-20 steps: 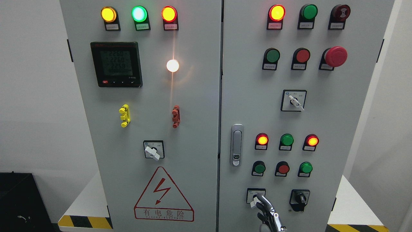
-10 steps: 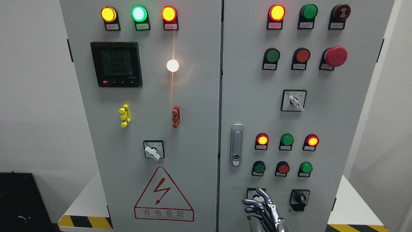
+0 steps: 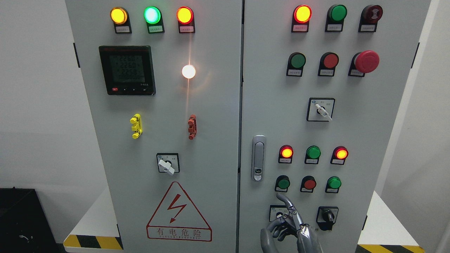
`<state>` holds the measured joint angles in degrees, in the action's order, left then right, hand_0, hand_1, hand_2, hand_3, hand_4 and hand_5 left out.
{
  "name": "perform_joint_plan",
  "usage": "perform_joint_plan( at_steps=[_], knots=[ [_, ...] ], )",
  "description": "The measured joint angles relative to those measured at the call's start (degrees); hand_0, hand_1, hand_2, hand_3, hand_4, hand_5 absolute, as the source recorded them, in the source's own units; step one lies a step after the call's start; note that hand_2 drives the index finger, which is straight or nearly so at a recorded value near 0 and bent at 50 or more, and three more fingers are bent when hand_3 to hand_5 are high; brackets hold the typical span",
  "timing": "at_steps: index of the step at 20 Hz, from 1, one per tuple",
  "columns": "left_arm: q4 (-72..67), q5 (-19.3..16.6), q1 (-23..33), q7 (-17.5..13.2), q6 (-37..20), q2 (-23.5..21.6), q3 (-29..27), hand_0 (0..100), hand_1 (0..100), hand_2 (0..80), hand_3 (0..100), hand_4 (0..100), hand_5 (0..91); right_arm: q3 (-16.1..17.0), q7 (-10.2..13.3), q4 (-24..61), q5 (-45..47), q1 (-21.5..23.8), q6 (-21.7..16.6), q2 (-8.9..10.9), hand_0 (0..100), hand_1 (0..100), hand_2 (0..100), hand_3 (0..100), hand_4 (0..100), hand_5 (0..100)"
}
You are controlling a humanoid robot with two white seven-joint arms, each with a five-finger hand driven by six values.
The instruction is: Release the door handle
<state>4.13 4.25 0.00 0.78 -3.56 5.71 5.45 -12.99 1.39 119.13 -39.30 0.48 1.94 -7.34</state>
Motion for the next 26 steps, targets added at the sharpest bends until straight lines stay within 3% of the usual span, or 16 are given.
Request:
perform_joint_plan(
  at_steps=[13,26],
  knots=[
    [0.0,0.02,0.0,0.0,0.0,0.0,0.0,12,56,0.0,0,0,0.0,-0.01,0.07,-2.08,-26.78,-4.69,0.13,0.02,53,31,14,99,95,96],
    [0.0,0.03,0.0,0.0,0.0,0.0,0.0,12,56,0.0,0,0,0.0,-0.3,2.34,-7.21,-39.2,-7.84,0.31,-0.1,53,28,10,98,94,95]
  ],
)
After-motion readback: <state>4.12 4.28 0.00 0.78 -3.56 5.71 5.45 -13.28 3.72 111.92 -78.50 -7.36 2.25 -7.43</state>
